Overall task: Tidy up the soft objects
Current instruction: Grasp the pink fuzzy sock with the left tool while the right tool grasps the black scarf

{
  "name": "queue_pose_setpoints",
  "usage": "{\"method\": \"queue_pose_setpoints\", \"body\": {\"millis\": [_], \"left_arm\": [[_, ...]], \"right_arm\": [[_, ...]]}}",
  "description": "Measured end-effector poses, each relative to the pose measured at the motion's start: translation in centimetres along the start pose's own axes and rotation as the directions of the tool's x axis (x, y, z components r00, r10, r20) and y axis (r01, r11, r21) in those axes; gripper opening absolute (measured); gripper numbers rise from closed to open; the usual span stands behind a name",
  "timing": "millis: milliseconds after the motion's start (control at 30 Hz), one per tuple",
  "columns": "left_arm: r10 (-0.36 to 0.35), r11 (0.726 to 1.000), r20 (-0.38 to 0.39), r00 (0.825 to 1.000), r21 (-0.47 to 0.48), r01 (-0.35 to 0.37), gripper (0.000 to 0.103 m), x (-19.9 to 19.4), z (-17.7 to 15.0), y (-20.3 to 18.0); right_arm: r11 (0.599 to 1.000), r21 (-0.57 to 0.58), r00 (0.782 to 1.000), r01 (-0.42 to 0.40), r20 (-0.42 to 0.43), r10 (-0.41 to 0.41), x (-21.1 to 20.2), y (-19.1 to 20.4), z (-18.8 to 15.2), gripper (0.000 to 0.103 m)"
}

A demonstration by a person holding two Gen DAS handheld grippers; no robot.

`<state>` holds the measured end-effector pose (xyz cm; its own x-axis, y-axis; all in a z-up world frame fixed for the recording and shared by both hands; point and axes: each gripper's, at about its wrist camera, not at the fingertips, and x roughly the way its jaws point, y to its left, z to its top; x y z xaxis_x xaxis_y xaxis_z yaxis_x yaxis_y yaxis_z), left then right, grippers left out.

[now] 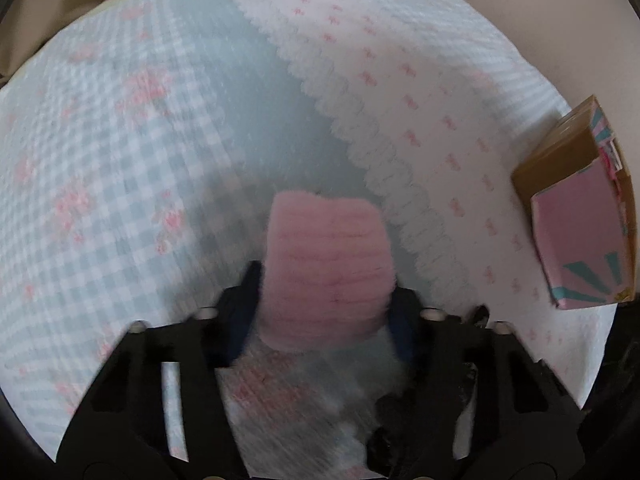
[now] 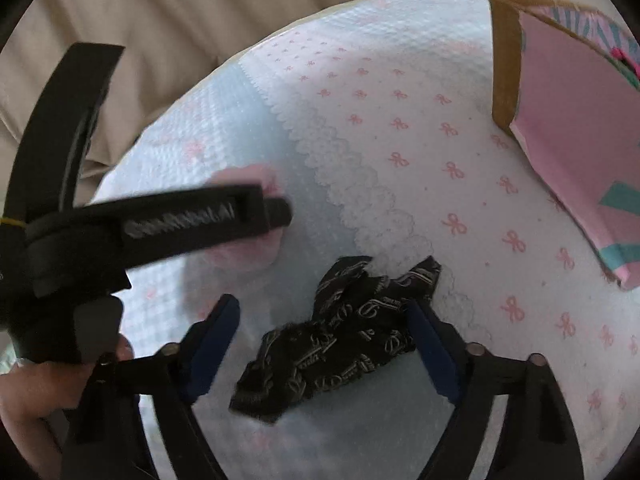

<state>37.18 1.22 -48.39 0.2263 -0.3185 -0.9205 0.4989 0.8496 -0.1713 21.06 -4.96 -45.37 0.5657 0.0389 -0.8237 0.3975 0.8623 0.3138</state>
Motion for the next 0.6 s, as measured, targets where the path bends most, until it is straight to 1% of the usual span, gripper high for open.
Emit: {"method": "queue_pose_setpoints", "body": {"millis": [33, 67, 100, 133, 200, 300, 400, 600], "left_arm": [[0.000, 1.000, 0.001, 1.000, -0.001, 0.000, 0.045, 0.2, -0.1, 0.1], [-0.007, 1.000, 0.010, 1.000, -0.004, 0.007, 0.044, 0.2, -0.2, 0.3], [-0.012, 1.000, 0.017, 1.000, -0.006, 0.012, 0.044, 0.1, -0.3, 0.4], [-0.015, 1.000, 0.020, 1.000, -0.008, 0.015, 0.044, 0.0, -0.3, 0.5], [-0.015, 1.000, 0.030, 0.999, -0.010, 0.016, 0.043, -0.2, -0.5, 0.6], [-0.012, 1.000, 0.043, 0.999, -0.014, 0.012, 0.043, -0.6, -0.8, 0.8], [-0.003, 1.000, 0.052, 0.999, -0.024, 0.004, 0.042, -1.3, -1.2, 1.2], [0.009, 0.999, 0.079, 0.997, -0.049, -0.005, 0.042, -4.0, -1.4, 1.6]], "right_arm": [[0.999, -0.033, 1.000, 0.029, 0.000, -0.029, 0.2, 0.3, -0.2, 0.069], [0.995, -0.075, 0.998, 0.066, 0.001, -0.066, 0.5, 0.6, -0.5, 0.063], [0.992, -0.096, 0.997, 0.077, 0.003, -0.077, 0.5, 0.7, -0.7, 0.061], [0.991, -0.105, 0.997, 0.079, 0.005, -0.079, 0.4, 0.5, -0.8, 0.059], [0.990, -0.112, 0.997, 0.083, 0.007, -0.083, 0.2, 0.3, -0.9, 0.052], [0.991, -0.107, 0.997, 0.080, 0.005, -0.080, 0.0, 0.0, -1.0, 0.045], [0.992, -0.096, 0.997, 0.075, 0.004, -0.075, -0.2, -0.3, -0.8, 0.041], [0.993, -0.100, 0.998, 0.057, 0.010, -0.056, -1.5, -0.2, 0.0, 0.039]]}}
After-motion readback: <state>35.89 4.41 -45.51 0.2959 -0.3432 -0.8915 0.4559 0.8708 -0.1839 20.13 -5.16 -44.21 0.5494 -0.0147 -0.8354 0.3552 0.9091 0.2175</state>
